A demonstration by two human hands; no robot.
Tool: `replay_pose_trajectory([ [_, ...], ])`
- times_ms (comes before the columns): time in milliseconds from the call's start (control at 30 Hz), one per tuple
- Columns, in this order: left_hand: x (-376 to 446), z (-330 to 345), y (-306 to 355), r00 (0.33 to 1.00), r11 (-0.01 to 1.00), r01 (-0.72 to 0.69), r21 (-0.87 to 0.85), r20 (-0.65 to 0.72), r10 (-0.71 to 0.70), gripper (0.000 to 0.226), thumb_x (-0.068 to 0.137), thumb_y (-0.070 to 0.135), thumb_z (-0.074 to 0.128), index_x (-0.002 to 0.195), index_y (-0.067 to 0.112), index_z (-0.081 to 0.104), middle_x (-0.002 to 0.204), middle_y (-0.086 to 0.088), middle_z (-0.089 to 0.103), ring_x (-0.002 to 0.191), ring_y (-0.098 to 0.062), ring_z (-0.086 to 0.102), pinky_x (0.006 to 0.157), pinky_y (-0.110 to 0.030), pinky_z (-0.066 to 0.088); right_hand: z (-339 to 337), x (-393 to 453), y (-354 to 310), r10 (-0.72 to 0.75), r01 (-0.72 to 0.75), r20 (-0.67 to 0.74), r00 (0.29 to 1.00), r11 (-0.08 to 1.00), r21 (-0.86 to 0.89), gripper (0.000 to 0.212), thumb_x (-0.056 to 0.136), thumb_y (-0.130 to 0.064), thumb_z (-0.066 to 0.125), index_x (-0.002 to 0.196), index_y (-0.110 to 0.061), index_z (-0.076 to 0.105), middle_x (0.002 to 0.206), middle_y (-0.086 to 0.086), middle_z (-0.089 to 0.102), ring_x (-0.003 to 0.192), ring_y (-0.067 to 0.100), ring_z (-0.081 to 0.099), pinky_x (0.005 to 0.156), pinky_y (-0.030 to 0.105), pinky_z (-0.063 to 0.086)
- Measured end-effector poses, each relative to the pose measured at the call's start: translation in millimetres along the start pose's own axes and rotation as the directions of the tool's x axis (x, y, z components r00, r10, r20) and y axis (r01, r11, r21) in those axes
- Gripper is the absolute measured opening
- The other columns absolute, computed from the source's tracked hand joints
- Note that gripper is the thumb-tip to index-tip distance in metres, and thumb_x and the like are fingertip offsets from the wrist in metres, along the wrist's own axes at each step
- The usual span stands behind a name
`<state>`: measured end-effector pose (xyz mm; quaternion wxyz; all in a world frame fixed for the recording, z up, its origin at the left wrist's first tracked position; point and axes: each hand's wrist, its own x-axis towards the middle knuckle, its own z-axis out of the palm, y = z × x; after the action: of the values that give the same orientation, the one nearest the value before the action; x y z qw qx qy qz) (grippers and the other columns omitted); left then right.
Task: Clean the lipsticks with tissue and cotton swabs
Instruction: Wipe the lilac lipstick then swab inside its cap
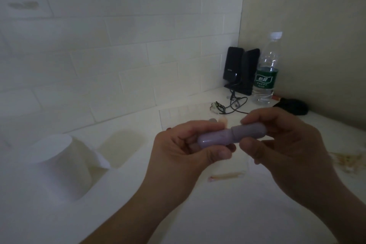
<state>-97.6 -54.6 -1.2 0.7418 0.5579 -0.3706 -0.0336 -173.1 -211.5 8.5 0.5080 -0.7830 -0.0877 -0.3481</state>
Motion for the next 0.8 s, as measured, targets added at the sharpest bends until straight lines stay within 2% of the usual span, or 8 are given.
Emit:
replay_pose_trajectory([
  [133, -0.8, -4.6, -1.7, 0.987, 0.995, 0.069, 0.066, 0.144, -0.078, 0.043, 0.071, 0.019, 0.08, 0.112, 0.028, 0.07, 0.104, 0.001, 0.075, 0.1, -0.022, 0.071, 0.095, -0.042, 0.052, -1.7, -0.3, 1.8, 0.025, -0.027, -0.03, 0.999, 0.996, -0.083, 0.039, 0.063, -0.062, 0.067, 0.099, -0.049, 0.064, 0.094, -0.015, 0.068, 0.065, 0.015, 0.063, 0.046, 0.033, 0.051],
  [200, -0.9, -6.4, -5.3, 0.975, 0.988, 0.106, 0.112, 0.182, -0.125, 0.047, 0.075, 0.041, 0.074, 0.121, 0.037, 0.063, 0.113, 0.003, 0.072, 0.118, -0.025, 0.062, 0.11, -0.06, 0.029, -3.5, 0.4, 4.8, 0.031, -0.035, -0.036, 0.999, 0.993, -0.116, 0.036, 0.068, -0.061, 0.066, 0.103, -0.05, 0.063, 0.093, -0.016, 0.068, 0.059, 0.017, 0.06, 0.044, 0.036, 0.05],
  [300, -2.4, -6.9, -9.9, 0.969, 0.975, 0.13, 0.18, 0.185, -0.163, 0.051, 0.073, 0.061, 0.07, 0.121, 0.046, 0.061, 0.122, 0.009, 0.067, 0.135, -0.032, 0.044, 0.109, -0.071, 0.009, -3.4, 1.0, 6.1, 0.053, -0.055, -0.023, 0.998, 0.992, -0.112, 0.028, 0.071, -0.046, 0.067, 0.099, -0.043, 0.067, 0.088, -0.016, 0.069, 0.055, 0.014, 0.057, 0.045, 0.036, 0.049],
  [433, -2.3, -4.9, -6.6, 0.966, 0.958, 0.153, 0.244, 0.168, -0.197, 0.041, 0.078, 0.048, 0.07, 0.119, 0.045, 0.064, 0.115, 0.012, 0.07, 0.123, -0.027, 0.057, 0.11, -0.06, 0.029, -5.1, 2.3, 4.8, 0.036, -0.032, 0.027, 0.999, 0.988, -0.152, 0.03, 0.067, -0.039, 0.064, 0.097, -0.039, 0.066, 0.089, -0.021, 0.068, 0.064, 0.007, 0.062, 0.049, 0.022, 0.05],
  [500, 0.0, -5.5, -6.6, 0.948, 0.953, 0.178, 0.246, 0.216, -0.232, 0.041, 0.084, 0.027, 0.067, 0.124, 0.035, 0.058, 0.109, 0.01, 0.073, 0.104, -0.016, 0.069, 0.093, -0.039, 0.054, -6.9, 4.9, 7.2, 0.084, -0.064, 0.085, 0.993, 0.974, -0.219, 0.042, 0.063, -0.053, 0.06, 0.105, -0.047, 0.062, 0.094, -0.023, 0.066, 0.073, 0.017, 0.063, 0.054, 0.026, 0.052],
  [600, 5.7, -8.0, -8.3, 0.949, 0.941, 0.224, 0.253, 0.165, -0.27, 0.034, 0.09, 0.011, 0.057, 0.121, 0.025, 0.059, 0.101, -0.003, 0.074, 0.09, -0.017, 0.072, 0.075, -0.025, 0.058, -17.3, 10.3, 18.5, 0.217, -0.133, 0.162, 0.962, 0.899, -0.416, 0.072, 0.059, -0.068, 0.05, 0.128, -0.051, 0.039, 0.097, -0.026, 0.062, 0.085, 0.003, 0.061, 0.062, 0.018, 0.048],
  [733, 9.7, -14.0, -13.2, 0.899, 0.878, 0.418, -0.233, -0.029, -0.436, 0.024, 0.093, -0.001, 0.047, 0.103, 0.004, 0.068, 0.091, -0.011, 0.072, 0.083, -0.019, 0.072, 0.07, -0.021, 0.058, -50.3, 10.4, 33.1, 0.506, -0.094, 0.164, 0.847, 0.446, -0.89, 0.045, 0.074, -0.064, 0.061, 0.113, -0.047, 0.048, 0.106, -0.024, 0.049, 0.099, 0.001, 0.048, 0.084, 0.026, 0.043],
  [800, 11.2, -13.2, -13.7, 0.862, 0.786, 0.457, -0.417, -0.011, -0.508, 0.024, 0.091, -0.002, 0.047, 0.103, -0.002, 0.068, 0.092, -0.014, 0.072, 0.08, -0.019, 0.072, 0.07, -0.022, 0.059, -57.0, 8.8, 43.2, 0.622, -0.119, 0.179, 0.762, 0.407, -0.906, 0.038, 0.073, -0.057, 0.07, 0.105, -0.044, 0.053, 0.107, -0.018, 0.049, 0.104, 0.007, 0.044, 0.09, 0.027, 0.042],
])
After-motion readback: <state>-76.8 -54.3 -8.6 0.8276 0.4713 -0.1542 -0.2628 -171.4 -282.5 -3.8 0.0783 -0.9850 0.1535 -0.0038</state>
